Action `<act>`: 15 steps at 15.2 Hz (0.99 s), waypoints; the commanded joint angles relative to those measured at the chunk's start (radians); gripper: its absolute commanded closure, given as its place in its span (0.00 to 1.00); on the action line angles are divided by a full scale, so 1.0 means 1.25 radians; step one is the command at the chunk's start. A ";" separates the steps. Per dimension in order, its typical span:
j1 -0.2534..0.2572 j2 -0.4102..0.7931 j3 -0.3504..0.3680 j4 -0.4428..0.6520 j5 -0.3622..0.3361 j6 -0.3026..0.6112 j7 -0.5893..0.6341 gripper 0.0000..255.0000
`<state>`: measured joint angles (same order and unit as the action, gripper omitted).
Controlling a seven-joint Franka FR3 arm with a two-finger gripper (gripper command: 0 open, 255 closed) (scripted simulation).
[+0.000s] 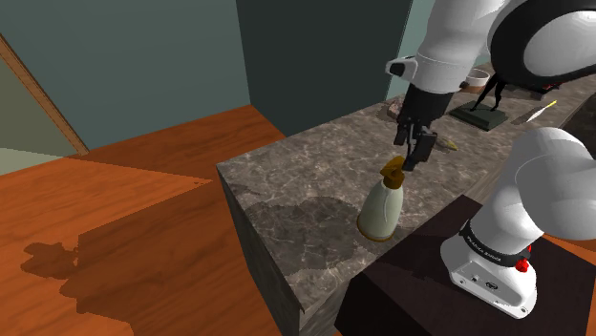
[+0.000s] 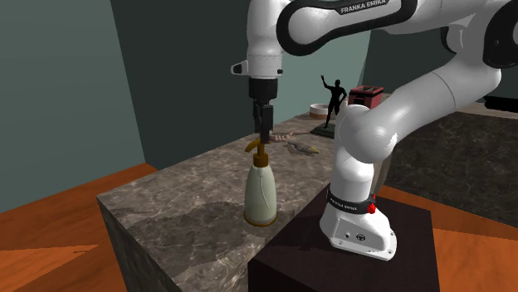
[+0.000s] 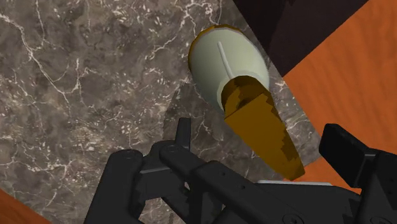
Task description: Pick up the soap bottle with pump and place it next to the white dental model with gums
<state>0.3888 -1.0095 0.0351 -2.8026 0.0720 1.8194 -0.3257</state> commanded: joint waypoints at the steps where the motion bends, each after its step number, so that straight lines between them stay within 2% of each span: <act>1: 0.010 -0.008 0.000 -0.025 0.004 0.018 -0.011 0.00; 7: 0.013 0.003 0.004 -0.080 0.009 0.084 -0.012 0.00; 14: 0.013 0.003 0.004 -0.080 0.009 0.084 -0.012 0.00; 15: 0.013 0.003 0.004 -0.080 0.009 0.084 -0.012 1.00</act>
<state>0.4049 -1.0059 0.0406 -2.9025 0.0836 1.9248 -0.3406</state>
